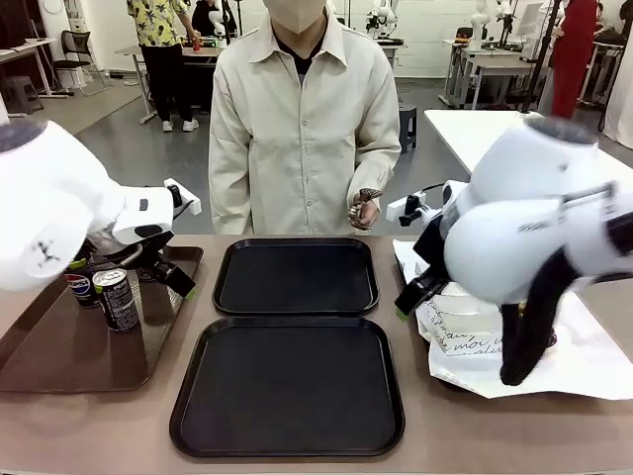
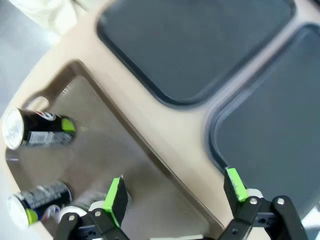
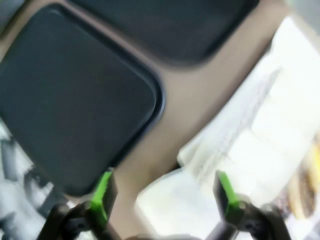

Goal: Set up donuts and drinks on trays.
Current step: Pick up one Pepsi coke and place it on the Flat Tray.

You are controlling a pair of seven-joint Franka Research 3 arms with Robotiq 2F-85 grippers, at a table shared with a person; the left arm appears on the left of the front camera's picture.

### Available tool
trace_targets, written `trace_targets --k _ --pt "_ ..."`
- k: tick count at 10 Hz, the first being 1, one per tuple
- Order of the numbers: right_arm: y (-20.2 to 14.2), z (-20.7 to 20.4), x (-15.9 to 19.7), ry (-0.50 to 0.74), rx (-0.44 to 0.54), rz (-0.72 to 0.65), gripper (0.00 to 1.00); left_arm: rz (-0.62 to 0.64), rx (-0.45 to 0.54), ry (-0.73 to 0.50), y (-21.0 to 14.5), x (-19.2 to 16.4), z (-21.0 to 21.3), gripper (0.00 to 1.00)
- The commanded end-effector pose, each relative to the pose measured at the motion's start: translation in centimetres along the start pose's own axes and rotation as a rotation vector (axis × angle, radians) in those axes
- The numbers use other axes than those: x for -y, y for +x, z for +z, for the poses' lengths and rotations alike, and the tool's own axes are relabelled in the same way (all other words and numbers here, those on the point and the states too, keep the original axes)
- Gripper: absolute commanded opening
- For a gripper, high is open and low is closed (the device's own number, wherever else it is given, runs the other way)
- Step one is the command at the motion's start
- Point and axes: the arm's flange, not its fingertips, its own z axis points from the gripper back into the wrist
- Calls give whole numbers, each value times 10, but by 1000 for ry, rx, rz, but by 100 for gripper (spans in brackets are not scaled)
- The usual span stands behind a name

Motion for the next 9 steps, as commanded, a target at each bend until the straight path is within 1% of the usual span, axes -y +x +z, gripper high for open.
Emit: trace_targets --k 1,2,3,4,5,6,7,8,9 --pt "-104 61 -30 -12 -194 -42 100 -18 -131 -96 -113 35 56 100" --pt "-126 72 -39 -34 -255 -66 100 -23 -194 -89 -128 44 66 100" --pt "-144 77 -49 -9 -267 -48 100 -24 -240 -95 -148 60 74 100" --pt "-145 72 -52 16 -246 -18 100 -22 -258 -58 -145 58 75 100" --pt "-67 83 -26 -13 -243 -62 100 -25 -214 -102 -34 28 71 100" --pt "-67 83 -26 -13 -243 -62 100 -25 -214 -102 -34 28 71 100" --pt "-90 111 -38 -9 -266 -54 100 -30 -259 -99 -49 36 98 100" --pt "-115 111 17 339 34 -210 100 185 -25 -517 -55 -2 85 100" --pt "-159 106 68 484 158 -445 100 369 146 -742 -83 -40 82 100"
